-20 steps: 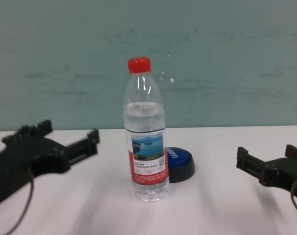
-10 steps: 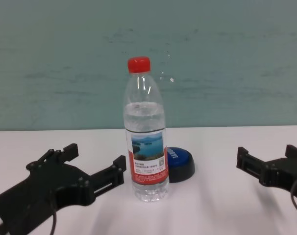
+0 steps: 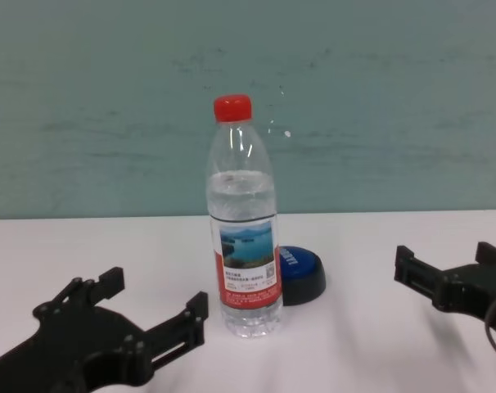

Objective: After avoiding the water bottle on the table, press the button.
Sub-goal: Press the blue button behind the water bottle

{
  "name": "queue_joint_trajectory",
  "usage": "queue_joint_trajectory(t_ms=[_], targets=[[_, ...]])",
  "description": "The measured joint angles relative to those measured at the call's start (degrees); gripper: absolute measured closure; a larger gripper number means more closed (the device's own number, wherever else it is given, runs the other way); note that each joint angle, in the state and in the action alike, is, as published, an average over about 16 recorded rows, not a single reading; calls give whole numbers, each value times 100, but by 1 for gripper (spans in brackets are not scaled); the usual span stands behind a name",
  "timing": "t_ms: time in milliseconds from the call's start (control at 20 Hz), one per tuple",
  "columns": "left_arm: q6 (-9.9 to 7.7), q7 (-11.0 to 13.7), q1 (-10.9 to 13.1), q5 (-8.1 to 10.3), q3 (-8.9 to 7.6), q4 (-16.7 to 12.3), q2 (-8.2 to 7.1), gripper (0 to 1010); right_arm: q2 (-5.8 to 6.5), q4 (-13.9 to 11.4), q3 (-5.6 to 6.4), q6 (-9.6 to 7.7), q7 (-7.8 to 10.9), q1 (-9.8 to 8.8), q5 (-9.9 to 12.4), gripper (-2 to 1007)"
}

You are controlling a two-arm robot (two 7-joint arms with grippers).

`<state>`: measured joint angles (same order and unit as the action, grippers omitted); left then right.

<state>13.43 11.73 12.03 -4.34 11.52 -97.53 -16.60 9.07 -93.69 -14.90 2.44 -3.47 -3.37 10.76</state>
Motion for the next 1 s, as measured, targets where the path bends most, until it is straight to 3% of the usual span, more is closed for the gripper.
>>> queue_joint_trajectory(t_ms=[500,1000], targets=[[398,-107,299,-177,-132,-88,-37,10,0,0,0,0,0,0,0,1],[712,-54,524,-86,-403,-100,-101,10,0,0,0,0,0,0,0,1]])
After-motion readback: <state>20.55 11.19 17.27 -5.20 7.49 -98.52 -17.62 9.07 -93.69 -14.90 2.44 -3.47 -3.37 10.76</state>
